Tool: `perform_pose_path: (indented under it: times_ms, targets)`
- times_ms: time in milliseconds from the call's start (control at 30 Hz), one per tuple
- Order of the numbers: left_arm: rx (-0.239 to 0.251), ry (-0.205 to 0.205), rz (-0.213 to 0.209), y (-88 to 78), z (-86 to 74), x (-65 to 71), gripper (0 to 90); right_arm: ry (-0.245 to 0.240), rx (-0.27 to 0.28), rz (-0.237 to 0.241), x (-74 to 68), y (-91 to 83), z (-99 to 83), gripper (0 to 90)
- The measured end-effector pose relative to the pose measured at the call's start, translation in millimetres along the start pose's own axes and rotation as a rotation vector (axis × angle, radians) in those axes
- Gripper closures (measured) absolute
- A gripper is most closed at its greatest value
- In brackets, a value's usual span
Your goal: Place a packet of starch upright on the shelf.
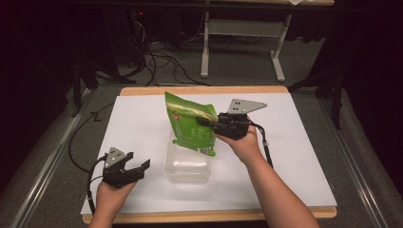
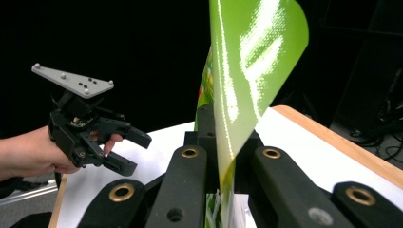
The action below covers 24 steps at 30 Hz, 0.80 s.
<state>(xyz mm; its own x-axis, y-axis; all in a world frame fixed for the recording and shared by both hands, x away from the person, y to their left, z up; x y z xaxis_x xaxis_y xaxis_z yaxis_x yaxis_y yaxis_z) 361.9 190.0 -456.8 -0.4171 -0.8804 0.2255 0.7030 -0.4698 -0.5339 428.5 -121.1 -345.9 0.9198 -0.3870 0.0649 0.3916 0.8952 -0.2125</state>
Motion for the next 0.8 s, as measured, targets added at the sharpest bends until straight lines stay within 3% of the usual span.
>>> perform_pose_path:
  times_ms: [300,567,800]
  targets:
    - [0.003,-0.010,0.003,0.3,0.0,-0.9,27.5,-0.009,-0.030,0.010,6.4,16.3,-3.1,87.0]
    - [0.006,-0.013,0.004,-0.5,0.1,-1.8,27.4,-0.017,-0.041,0.010,11.8,17.6,-5.1,87.0]
    - [0.008,-0.013,0.004,-0.6,0.3,-1.2,27.4,-0.016,-0.040,0.069,0.0,21.4,-7.1,87.0]
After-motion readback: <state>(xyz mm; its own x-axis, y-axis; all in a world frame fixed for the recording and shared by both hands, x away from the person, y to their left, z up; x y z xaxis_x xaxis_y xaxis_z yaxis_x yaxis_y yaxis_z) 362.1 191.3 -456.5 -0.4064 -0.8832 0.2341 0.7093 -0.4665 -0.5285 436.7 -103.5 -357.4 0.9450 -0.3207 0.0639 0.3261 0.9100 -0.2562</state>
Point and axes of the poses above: each handheld gripper's, and its own axes: y roughly forward along the jaws, z roughly out of its top, x roughly to its right, the point moved 4 cm from there along y, roughly forward along the jaws, and after that the axes turned 8 degrees about -y, right-handed, at the moved point
